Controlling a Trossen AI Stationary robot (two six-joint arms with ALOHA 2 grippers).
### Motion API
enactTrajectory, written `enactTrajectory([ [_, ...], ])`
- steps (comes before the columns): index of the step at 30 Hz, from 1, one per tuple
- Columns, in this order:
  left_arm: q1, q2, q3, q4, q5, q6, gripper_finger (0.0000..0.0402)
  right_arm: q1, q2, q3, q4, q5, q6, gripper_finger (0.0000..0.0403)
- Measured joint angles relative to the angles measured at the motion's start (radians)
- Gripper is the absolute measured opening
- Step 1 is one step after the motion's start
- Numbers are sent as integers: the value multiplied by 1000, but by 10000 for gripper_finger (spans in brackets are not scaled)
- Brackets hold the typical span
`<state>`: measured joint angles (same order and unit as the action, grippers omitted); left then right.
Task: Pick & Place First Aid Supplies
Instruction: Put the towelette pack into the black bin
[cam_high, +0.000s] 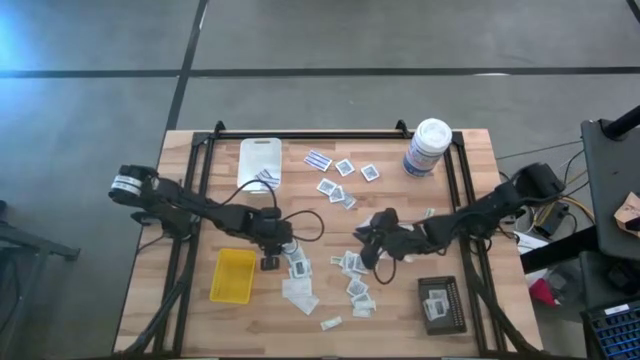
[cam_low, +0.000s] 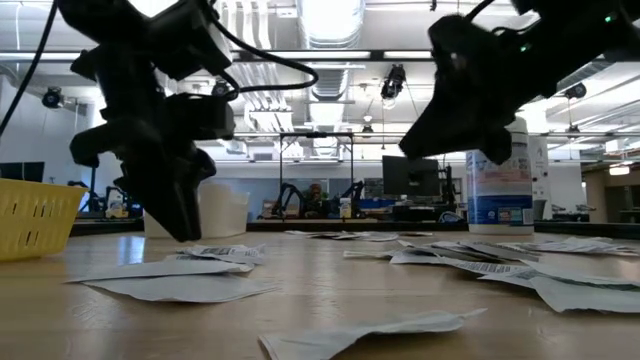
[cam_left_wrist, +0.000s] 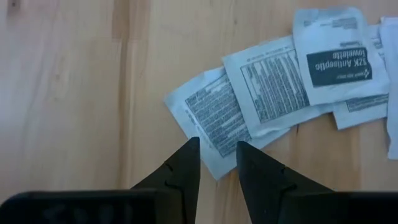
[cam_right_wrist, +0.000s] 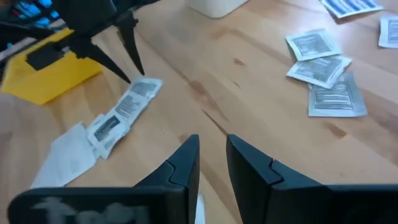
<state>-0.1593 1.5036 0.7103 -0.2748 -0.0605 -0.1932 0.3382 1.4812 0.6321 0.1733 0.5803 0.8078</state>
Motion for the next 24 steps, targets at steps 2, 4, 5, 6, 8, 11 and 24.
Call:
enactTrajectory([
  [2, 0, 0, -17, 32, 0, -2, 108, -7, 28, 14, -1, -5, 0, 74],
  [4, 0, 0, -28, 40, -6, -10, 108, -13, 58, 31, -1, -5, 0, 71],
  [5, 1, 0, -33, 39, -16, -14, 108, -14, 73, 39, 0, -5, 0, 70],
  [6, 2, 0, -39, 41, -28, -20, 108, -16, 88, 49, -1, -5, 0, 69],
  [8, 3, 3, -48, 49, -54, -36, 108, -20, 119, 70, -1, -5, 0, 68],
  [11, 4, 16, -60, 83, -132, -58, 108, -31, 166, 102, -1, -6, 0, 71],
  [24, 10, 67, -62, 179, -210, -118, 108, -132, 333, 250, 0, -98, 59, 78],
])
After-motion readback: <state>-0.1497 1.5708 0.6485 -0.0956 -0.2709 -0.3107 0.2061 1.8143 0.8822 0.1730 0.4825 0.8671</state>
